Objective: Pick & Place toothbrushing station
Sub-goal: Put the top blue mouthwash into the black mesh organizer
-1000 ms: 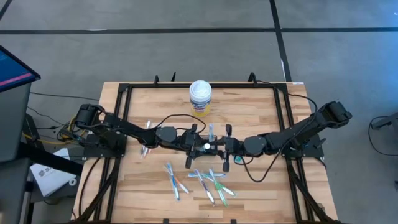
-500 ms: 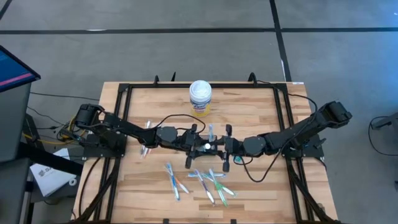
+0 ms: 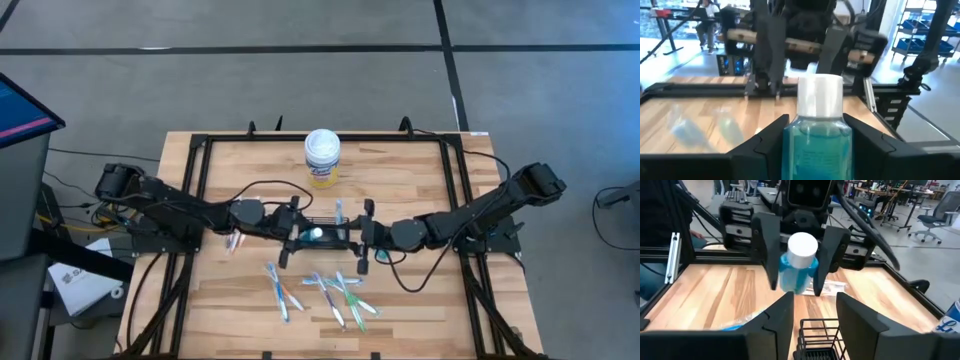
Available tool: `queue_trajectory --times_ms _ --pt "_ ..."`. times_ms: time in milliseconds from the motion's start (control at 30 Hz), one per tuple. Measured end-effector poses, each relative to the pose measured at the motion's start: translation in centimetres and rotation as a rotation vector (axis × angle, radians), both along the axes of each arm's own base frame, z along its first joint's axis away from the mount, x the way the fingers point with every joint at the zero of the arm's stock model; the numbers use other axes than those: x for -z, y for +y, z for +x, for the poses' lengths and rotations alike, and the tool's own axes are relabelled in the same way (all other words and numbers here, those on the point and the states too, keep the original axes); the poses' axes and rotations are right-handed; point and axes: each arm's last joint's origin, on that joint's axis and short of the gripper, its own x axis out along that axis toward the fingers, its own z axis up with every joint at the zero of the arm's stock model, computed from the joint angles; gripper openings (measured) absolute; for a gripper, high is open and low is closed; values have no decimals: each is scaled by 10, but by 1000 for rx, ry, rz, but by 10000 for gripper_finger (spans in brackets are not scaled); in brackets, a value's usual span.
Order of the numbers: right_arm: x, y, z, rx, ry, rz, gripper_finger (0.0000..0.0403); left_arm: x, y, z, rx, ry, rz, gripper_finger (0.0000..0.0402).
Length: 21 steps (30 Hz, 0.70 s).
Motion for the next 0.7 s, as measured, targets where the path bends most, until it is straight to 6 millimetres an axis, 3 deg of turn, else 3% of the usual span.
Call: queue_trajectory --times_ms 200,433,700 --pt "-3 0 -2 -2 -5 5 120 12 3 -11 -31 29 11 143" --pt "-4 0 -3 -6 -7 -5 111 18 4 -12 -60 24 13 166" --pt "-4 0 -3 -9 -5 -9 109 23 14 -10 -102 38 13 91"
